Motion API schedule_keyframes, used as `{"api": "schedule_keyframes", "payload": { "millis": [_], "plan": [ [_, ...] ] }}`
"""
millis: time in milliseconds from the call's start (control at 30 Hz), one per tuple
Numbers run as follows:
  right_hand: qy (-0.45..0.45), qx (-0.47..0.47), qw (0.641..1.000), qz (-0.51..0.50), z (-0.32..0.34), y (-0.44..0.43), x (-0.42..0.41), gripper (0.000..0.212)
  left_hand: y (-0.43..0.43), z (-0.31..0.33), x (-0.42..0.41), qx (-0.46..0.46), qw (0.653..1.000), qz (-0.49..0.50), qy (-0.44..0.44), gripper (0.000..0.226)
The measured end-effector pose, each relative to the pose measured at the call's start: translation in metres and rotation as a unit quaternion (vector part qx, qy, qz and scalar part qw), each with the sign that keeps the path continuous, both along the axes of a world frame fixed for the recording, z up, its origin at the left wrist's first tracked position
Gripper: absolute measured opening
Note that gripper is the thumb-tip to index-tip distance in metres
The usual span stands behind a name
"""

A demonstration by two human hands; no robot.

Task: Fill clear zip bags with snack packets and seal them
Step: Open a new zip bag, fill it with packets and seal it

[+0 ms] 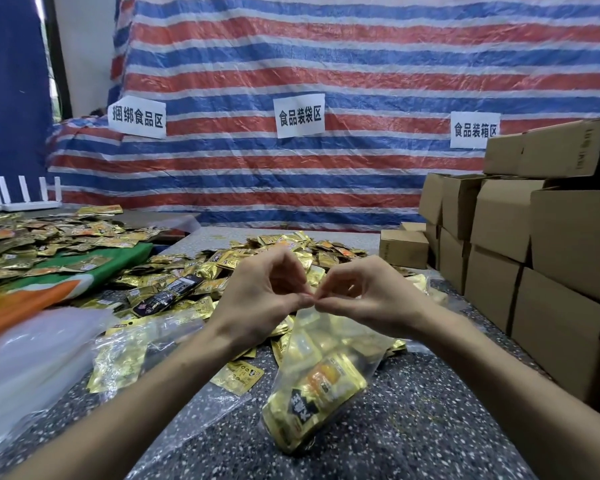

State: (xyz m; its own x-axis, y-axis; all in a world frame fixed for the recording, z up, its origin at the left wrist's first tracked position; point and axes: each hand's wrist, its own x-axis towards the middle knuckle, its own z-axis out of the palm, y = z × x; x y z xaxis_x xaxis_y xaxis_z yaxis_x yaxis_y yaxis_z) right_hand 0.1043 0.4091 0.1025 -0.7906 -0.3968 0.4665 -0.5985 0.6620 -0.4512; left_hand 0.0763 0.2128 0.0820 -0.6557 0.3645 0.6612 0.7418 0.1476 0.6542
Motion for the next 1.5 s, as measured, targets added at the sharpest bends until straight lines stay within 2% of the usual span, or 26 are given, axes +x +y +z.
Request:
{"api": "schedule_keyframes", "payload": {
  "millis": [167, 333, 400, 533, 700, 1000, 1233, 1433, 1500],
  "plan": [
    [0.033, -0.004, 0.999, 0.001, -0.004, -0.001, -0.003, 0.003, -0.001, -0.002, 0.0, -0.013, 1.0, 0.005, 0.003, 0.024],
    [0.05, 0.021, 0.998, -0.023, -0.006, -0.001, -0.001, 0.004, -0.004, -0.005, -0.004, -0.135, 0.99, 0.017, 0.039, 0.004],
    [0.054, 0.029, 0.998, -0.026, -0.007, -0.001, -0.001, 0.005, -0.005, -0.007, -0.004, -0.147, 0.988, 0.012, 0.056, 0.006],
    [0.067, 0.053, 0.996, -0.037, -0.008, 0.0, 0.001, 0.006, -0.005, -0.012, -0.004, -0.104, 0.991, 0.039, 0.075, 0.012],
    [0.072, 0.068, 0.994, -0.051, -0.01, 0.006, 0.006, 0.005, -0.007, -0.018, 0.0, -0.047, 0.996, 0.054, 0.05, 0.012],
    [0.031, 0.094, 0.992, -0.082, -0.014, 0.025, 0.01, 0.011, -0.017, -0.016, -0.003, -0.041, 0.996, 0.071, 0.039, 0.015],
    [0.004, 0.119, 0.988, -0.098, -0.021, 0.038, 0.012, 0.003, -0.021, -0.017, -0.005, -0.046, 0.994, 0.085, 0.047, 0.012],
    [-0.018, 0.143, 0.985, -0.098, -0.024, 0.047, 0.02, 0.012, -0.028, -0.018, -0.007, -0.045, 0.995, 0.083, 0.041, 0.011],
    [-0.031, 0.136, 0.986, -0.091, -0.026, 0.051, 0.02, 0.006, -0.027, -0.018, -0.006, -0.046, 0.994, 0.084, 0.042, 0.011]
  ]
}}
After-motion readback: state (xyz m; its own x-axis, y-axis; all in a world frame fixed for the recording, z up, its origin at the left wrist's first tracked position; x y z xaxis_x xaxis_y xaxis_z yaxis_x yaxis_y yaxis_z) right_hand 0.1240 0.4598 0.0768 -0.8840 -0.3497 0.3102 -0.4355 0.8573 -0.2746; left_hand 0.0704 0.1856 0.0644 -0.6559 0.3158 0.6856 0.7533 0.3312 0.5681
